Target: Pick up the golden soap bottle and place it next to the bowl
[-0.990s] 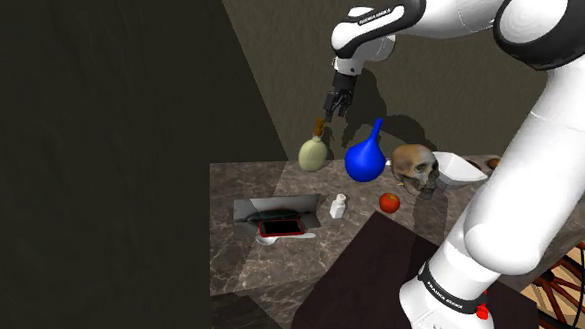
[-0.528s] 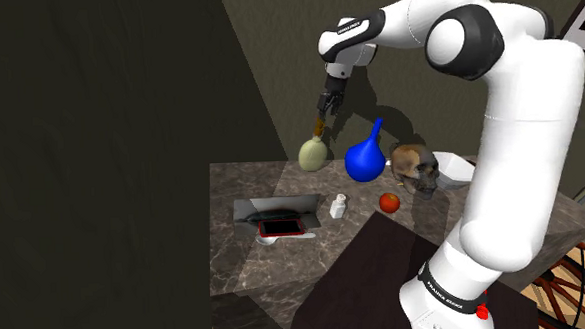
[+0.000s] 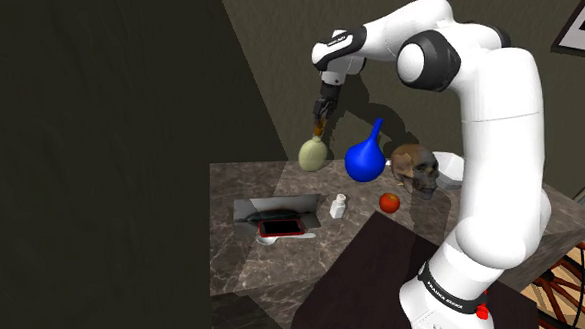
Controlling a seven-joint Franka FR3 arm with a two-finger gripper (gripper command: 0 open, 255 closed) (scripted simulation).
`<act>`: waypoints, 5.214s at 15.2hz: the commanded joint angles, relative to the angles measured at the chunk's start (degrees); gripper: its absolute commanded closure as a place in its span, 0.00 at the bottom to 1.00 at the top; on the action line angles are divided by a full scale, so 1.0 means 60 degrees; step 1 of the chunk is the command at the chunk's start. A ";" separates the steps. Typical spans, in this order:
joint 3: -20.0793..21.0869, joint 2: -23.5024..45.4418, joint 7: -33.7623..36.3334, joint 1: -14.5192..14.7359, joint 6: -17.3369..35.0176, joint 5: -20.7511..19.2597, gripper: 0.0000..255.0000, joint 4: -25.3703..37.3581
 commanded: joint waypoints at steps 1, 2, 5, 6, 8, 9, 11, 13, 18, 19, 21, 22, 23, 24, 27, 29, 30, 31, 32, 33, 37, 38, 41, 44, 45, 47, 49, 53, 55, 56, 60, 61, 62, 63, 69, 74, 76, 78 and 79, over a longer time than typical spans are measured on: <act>0.0028 0.0100 -0.0026 -0.0002 0.0204 0.0048 0.00 -0.0105; 0.0041 0.0144 -0.0040 -0.0002 0.0308 0.0069 0.00 -0.0168; 0.0049 0.0169 -0.0049 -0.0002 0.0368 0.0082 0.00 -0.0204; 0.0049 0.0170 -0.0049 -0.0002 0.0368 0.0082 0.00 -0.0204; 0.0049 0.0170 -0.0049 -0.0002 0.0368 0.0082 0.00 -0.0204; 0.0049 0.0170 -0.0049 -0.0002 0.0368 0.0082 0.00 -0.0204; 0.0049 0.0168 -0.0048 -0.0002 0.0366 0.0082 1.00 -0.0204; 0.0049 0.0168 -0.0048 -0.0002 0.0366 0.0082 1.00 -0.0204; 0.0049 0.0169 -0.0048 -0.0002 0.0366 0.0082 1.00 -0.0203; 0.0049 0.0169 -0.0048 -0.0002 0.0366 0.0082 1.00 -0.0203; 0.0036 0.0121 -0.0031 0.0002 0.0266 0.0059 1.00 -0.0148; 0.0023 0.0073 -0.0013 0.0005 0.0165 0.0036 1.00 -0.0091; 0.0011 0.0030 0.0003 0.0007 0.0060 0.0015 1.00 -0.0025; -0.0001 -0.0013 0.0020 0.0009 -0.0044 -0.0007 1.00 0.0039; -0.0033 -0.0131 0.0069 0.0011 -0.0363 -0.0067 1.00 0.0250; -0.0052 -0.0201 0.0101 0.0009 -0.0581 -0.0103 1.00 0.0404; -0.0061 -0.0232 0.0116 0.0006 -0.0691 -0.0120 1.00 0.0486; -0.0070 -0.0262 0.0131 0.0003 -0.0802 -0.0136 1.00 0.0570; -0.0078 -0.0290 0.0146 0.0000 -0.0915 -0.0152 1.00 0.0658; -0.0085 -0.0316 0.0160 -0.0005 -0.1028 -0.0166 1.00 0.0749; -0.0112 -0.0397 0.0215 -0.0031 -0.1494 -0.0216 1.00 0.1144; -0.0118 -0.0412 0.0228 -0.0039 -0.1614 -0.0226 1.00 0.1251; -0.0132 -0.0441 0.0265 -0.0071 -0.1981 -0.0250 1.00 0.1595; -0.0144 -0.0447 0.0300 -0.0112 -0.2361 -0.0264 1.00 0.1976; -0.0147 -0.0443 0.0311 -0.0129 -0.2491 -0.0266 1.00 0.2111; -0.0152 -0.0427 0.0333 -0.0165 -0.2756 -0.0267 1.00 0.2397; -0.0155 -0.0397 0.0354 -0.0207 -0.3029 -0.0263 1.00 0.2703; -0.0155 -0.0304 0.0392 -0.0304 -0.3562 -0.0239 1.00 0.3335; -0.0294 -0.0951 0.0131 -0.0295 -0.3366 -0.0418 1.00 0.2491; -0.0363 -0.1251 0.0004 -0.0302 -0.3292 -0.0507 1.00 0.2121; -0.0634 -0.2325 -0.0491 -0.0395 -0.3114 -0.0866 1.00 0.0897; -0.0702 -0.2568 -0.0615 -0.0431 -0.3094 -0.0956 1.00 0.0645; -0.0769 -0.2802 -0.0739 -0.0473 -0.3082 -0.1046 1.00 0.0411; -0.0837 -0.3027 -0.0864 -0.0520 -0.3078 -0.1136 1.00 0.0194; -0.1256 -0.4202 -0.1655 -0.0885 -0.3195 -0.1658 1.00 -0.0780; -0.1642 -0.4948 -0.2397 -0.1272 -0.3435 -0.2047 1.00 -0.1213; -0.1809 -0.5183 -0.2722 -0.1443 -0.3559 -0.2183 1.00 -0.1297; -0.1987 -0.5379 -0.3066 -0.1620 -0.3694 -0.2306 1.00 -0.1333; -0.2080 -0.5461 -0.3246 -0.1711 -0.3766 -0.2361 1.00 -0.1333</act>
